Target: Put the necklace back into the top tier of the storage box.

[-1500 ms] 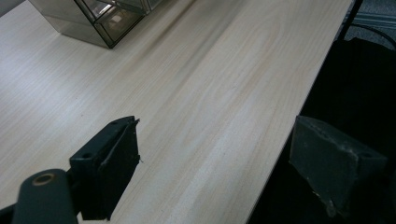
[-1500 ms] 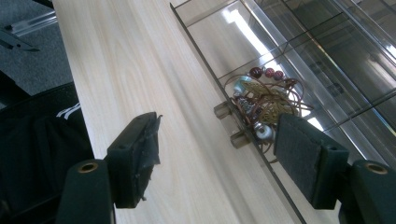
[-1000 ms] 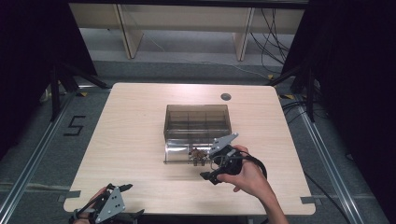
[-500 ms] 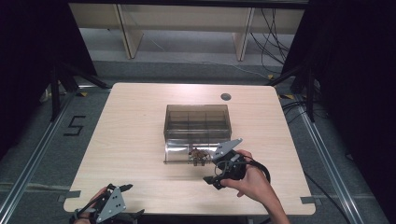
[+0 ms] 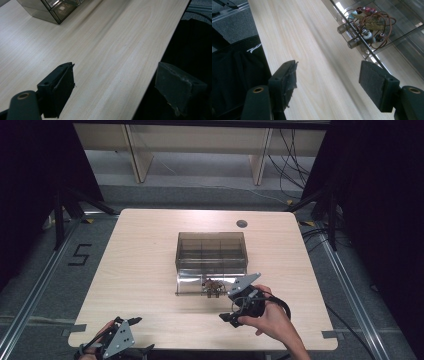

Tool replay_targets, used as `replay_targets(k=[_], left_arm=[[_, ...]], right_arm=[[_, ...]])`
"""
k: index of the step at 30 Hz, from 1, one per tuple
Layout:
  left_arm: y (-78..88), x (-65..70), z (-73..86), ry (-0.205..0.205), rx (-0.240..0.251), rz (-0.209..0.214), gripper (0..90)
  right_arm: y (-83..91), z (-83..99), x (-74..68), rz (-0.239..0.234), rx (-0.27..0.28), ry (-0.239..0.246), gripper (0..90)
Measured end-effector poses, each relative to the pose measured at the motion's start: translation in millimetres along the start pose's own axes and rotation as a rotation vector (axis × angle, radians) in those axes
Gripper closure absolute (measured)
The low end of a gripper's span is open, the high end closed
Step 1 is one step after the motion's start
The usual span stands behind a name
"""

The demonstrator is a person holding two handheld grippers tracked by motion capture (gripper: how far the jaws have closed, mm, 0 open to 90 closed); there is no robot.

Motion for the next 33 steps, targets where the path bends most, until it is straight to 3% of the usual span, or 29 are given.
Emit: replay_targets(k=[3, 5, 6, 12, 13, 20, 21, 23, 24, 26, 27, 30, 31, 32, 33], left_arm=[[0.3, -0.3, 0.1, -0.002, -0.002, 0.0, 15.1], [1.0, -0.4, 0.3, -0.002, -0.011, 0.008, 15.1], [0.9, -0.4, 0.3, -0.001, -0.011, 0.006, 15.2], [0.1, -0.1, 0.1, 0.0, -0.002, 0.0, 15.1], [0.2, -0.2, 0.2, 0.0, -0.002, 0.0, 15.1], [1.1, -0.4, 0.1, 0.002, -0.007, 0.008, 15.1], [1.3, -0.8, 0.2, 0.0, -0.01, 0.006, 15.2], [1.4, -0.8, 0.1, 0.001, -0.008, 0.007, 15.1], [1.4, -1.0, 0.3, 0.001, -0.009, 0.006, 15.1], [1.5, -1.5, 0.5, 0.001, -0.01, 0.004, 15.1], [0.4, -0.2, -0.2, 0.02, 0.005, 0.003, 15.1], [0.8, -0.4, -0.3, 0.019, 0.005, 0.004, 15.1], [1.8, -1.8, 0.4, 0.003, -0.008, 0.004, 15.1], [1.3, -2.0, 0.3, 0.003, 0.0, -0.002, 15.2], [1.4, -1.4, 0.1, 0.009, -0.001, 0.004, 15.1]], right_arm=[[1.2, 3.9, -0.7, 0.014, -0.016, -0.024, 30.1], [-0.2, 5.1, -0.4, -0.003, -0.001, -0.002, 28.9], [-0.4, 6.6, -1.3, 0.005, 0.001, -0.026, 28.0], [-0.8, 12.1, 1.6, 0.004, 0.022, -0.004, 25.5], [-0.1, 13.9, 1.5, 0.014, 0.018, -0.029, 24.9], [0.2, 21.9, 3.6, 0.026, 0.019, -0.047, 23.6], [-1.4, 21.7, 4.8, 0.023, 0.046, -0.022, 23.7], [-2.0, 23.6, 3.7, 0.0, 0.046, -0.026, 23.6], [-2.2, 24.7, 4.5, 0.016, 0.042, -0.027, 23.6], [-3.1, 26.6, 4.2, -0.001, 0.05, -0.024, 23.5], [-2.1, 28.0, 3.1, 0.008, 0.043, -0.042, 23.5], [-4.8, 30.5, 4.2, 0.003, 0.05, -0.036, 23.5], [-5.4, 31.6, 4.3, -0.005, 0.044, -0.023, 23.6], [-4.2, 33.4, 3.4, -0.001, 0.039, -0.046, 23.6], [-6.4, 33.5, 4.7, -0.009, 0.051, -0.021, 23.6]])
Point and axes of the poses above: each handheld gripper's, and its own axes: y roughly backward along the jaws, z roughly out of its underside, x roughly to its right, the point moved 5 cm from there along -y, roughly forward along the jaws, and after that the axes turned 8 degrees about -y, right-handed, at the moved point
